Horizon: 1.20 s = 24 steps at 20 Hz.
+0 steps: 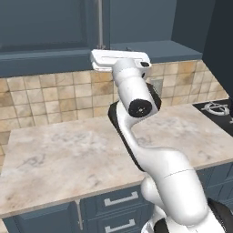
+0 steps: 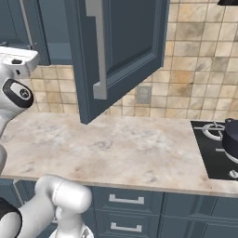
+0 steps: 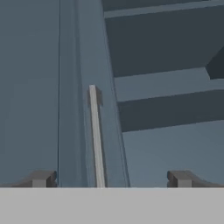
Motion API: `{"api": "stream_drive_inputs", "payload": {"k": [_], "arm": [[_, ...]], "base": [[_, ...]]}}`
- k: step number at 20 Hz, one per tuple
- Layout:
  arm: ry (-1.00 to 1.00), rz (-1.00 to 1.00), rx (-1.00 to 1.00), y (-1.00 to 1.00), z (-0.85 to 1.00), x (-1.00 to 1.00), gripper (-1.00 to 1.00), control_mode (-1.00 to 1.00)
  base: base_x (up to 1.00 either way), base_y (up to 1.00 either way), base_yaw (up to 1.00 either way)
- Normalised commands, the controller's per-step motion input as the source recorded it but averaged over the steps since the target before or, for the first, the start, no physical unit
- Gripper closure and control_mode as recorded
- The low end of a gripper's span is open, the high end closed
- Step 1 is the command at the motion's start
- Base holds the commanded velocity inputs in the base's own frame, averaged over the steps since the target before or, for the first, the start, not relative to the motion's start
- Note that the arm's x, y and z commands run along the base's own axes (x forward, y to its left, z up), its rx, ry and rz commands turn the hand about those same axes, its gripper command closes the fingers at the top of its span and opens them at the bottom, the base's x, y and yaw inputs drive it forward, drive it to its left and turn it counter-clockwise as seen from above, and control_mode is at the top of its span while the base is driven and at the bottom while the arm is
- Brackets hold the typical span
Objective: Open the cabinet and move the ladle to the pot. Then close the cabinet.
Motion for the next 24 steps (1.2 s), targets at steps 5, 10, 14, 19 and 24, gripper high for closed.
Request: {"api": "stream_drive_inputs", "payload": {"k": [5, 10, 14, 19, 24], "arm": [[0.00, 0.09, 0.00, -0.27, 0.96, -1.00, -1.00, -1.00], [0.16, 0.02, -0.02, -0.31, 0.74, -1.00, -1.00, -1.00], [0.22, 0.00, -0.05, -0.53, 0.25, -1.00, -1.00, -1.00], [0.25, 0.00, -0.06, -0.70, 0.00, -1.00, -1.00, -1.00], [0.22, 0.00, -0.04, -0.79, -0.08, -1.00, -1.00, -1.00]], "base": [[0.00, 0.00, 0.00], [0.00, 0.00, 0.00], [0.00, 0.00, 0.00], [0.00, 0.00, 0.00], [0.00, 0.00, 0.00]]}}
